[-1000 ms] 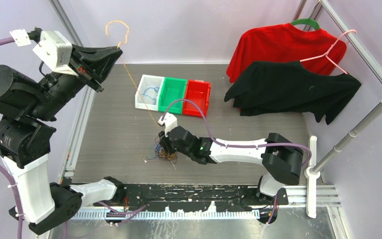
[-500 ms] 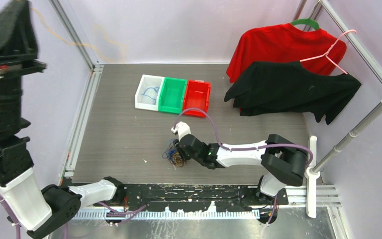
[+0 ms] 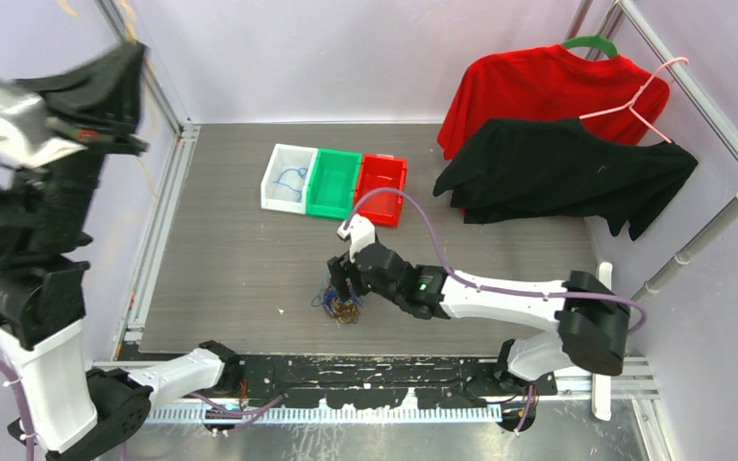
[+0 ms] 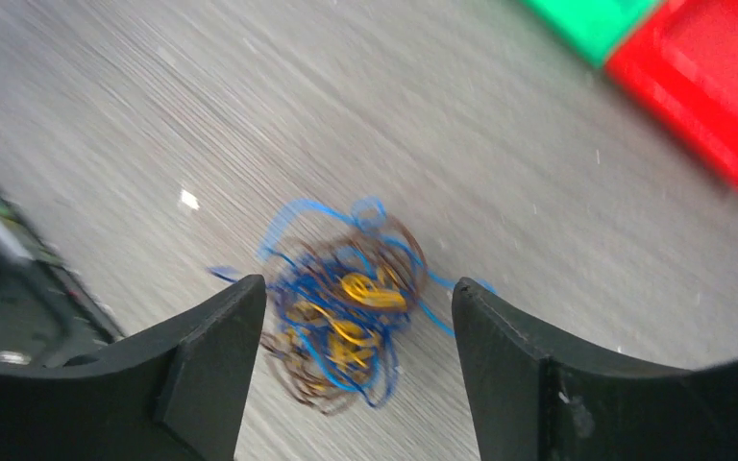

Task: Untangle the cables
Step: Untie the cable.

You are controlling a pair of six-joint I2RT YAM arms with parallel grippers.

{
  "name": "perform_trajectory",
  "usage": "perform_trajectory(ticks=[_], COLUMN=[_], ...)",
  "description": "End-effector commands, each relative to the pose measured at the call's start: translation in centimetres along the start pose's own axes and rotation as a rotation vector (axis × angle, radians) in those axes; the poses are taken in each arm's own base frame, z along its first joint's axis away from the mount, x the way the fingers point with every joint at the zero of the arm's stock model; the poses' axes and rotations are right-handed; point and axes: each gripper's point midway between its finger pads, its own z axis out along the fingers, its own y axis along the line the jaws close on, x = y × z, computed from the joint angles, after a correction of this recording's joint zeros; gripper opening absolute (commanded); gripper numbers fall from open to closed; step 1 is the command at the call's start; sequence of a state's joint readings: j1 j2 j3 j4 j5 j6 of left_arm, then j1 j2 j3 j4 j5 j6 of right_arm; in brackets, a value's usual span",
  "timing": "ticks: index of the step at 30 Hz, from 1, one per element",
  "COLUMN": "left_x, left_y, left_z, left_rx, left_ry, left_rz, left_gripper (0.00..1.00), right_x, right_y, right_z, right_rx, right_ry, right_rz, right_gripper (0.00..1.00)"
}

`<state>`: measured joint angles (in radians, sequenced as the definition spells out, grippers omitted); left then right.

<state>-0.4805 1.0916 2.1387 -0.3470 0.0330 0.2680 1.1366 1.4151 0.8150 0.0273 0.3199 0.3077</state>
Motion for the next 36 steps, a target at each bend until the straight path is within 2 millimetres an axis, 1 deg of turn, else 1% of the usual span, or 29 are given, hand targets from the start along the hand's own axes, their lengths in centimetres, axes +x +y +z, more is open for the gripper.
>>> perform_trajectory(ticks=[1, 4, 6, 8, 10, 11, 15, 16, 20, 23, 24, 26, 28, 29, 33, 34, 36], left_x=[6.0, 8.0, 9.0, 9.6, 10.1, 10.3, 10.6, 10.7, 10.9, 10.8, 10.8, 10.7, 10.6, 10.6, 10.4, 10.4, 10.2], left_y=[-5.0, -7.6, -8.9, -9.6, -10.3, -10.5, -11.2, -11.3, -11.6, -11.7, -11.7, -11.7, -11.7, -11.8, -11.7, -11.7, -11.6], left_z=[-1.2, -2.2, -2.6, -2.8, -2.8, -2.7, -2.6, -2.5, -2.4, -2.4, -2.4, -2.4, -2.5, -2.5, -2.7, -2.8, -2.9], left_rx=[0.191, 0.291, 0.341, 0.363, 0.384, 0.391, 0.410, 0.414, 0.426, 0.434, 0.434, 0.437, 0.439, 0.439, 0.441, 0.442, 0.441], left_ry=[0.179, 0.242, 0.280, 0.294, 0.306, 0.313, 0.330, 0.333, 0.341, 0.344, 0.343, 0.340, 0.340, 0.341, 0.341, 0.341, 0.337], left_rz=[-0.129, -0.208, -0.256, -0.287, -0.311, -0.326, -0.372, -0.380, -0.391, -0.395, -0.394, -0.395, -0.396, -0.399, -0.399, -0.396, -0.389], left_gripper=[0.00, 0.00, 0.00, 0.00, 0.00, 0.00, 0.00, 0.00, 0.00, 0.00, 0.00, 0.00, 0.00, 0.00, 0.00, 0.00, 0.00], right_x=[-11.3, -15.7, -17.5, -18.6, -19.2, -19.3, -20.0, -20.1, -20.4, -20.6, -20.7, -21.0, -21.3, -21.8, -22.1, -22.0, -21.8], right_y=[3.8, 5.8, 7.1, 7.6, 7.7, 7.6, 6.5, 6.5, 6.8, 6.2, 6.0, 6.1, 6.0, 6.2, 7.6, 7.8, 8.3], right_z=[-5.0, -7.7, -8.8, -9.1, -9.1, -8.9, -8.4, -8.3, -7.6, -6.5, -6.2, -5.6, -4.6, -4.4, -3.6, -3.4, -3.6], right_rx=[-0.175, -0.273, -0.340, -0.357, -0.354, -0.346, -0.280, -0.284, -0.287, -0.243, -0.231, -0.230, -0.207, -0.209, -0.266, -0.278, -0.307], right_ry=[-0.235, -0.305, -0.339, -0.366, -0.377, -0.378, -0.413, -0.420, -0.422, -0.423, -0.421, -0.420, -0.410, -0.408, -0.400, -0.397, -0.396], right_rz=[0.052, 0.051, 0.038, 0.040, 0.036, 0.031, 0.047, 0.053, 0.048, 0.048, 0.046, 0.038, 0.025, 0.025, 0.032, 0.036, 0.049], right_gripper=[0.80, 0.84, 0.85, 0.85, 0.84, 0.81, 0.53, 0.50, 0.54, 0.58, 0.61, 0.70, 0.72, 0.73, 0.74, 0.73, 0.64])
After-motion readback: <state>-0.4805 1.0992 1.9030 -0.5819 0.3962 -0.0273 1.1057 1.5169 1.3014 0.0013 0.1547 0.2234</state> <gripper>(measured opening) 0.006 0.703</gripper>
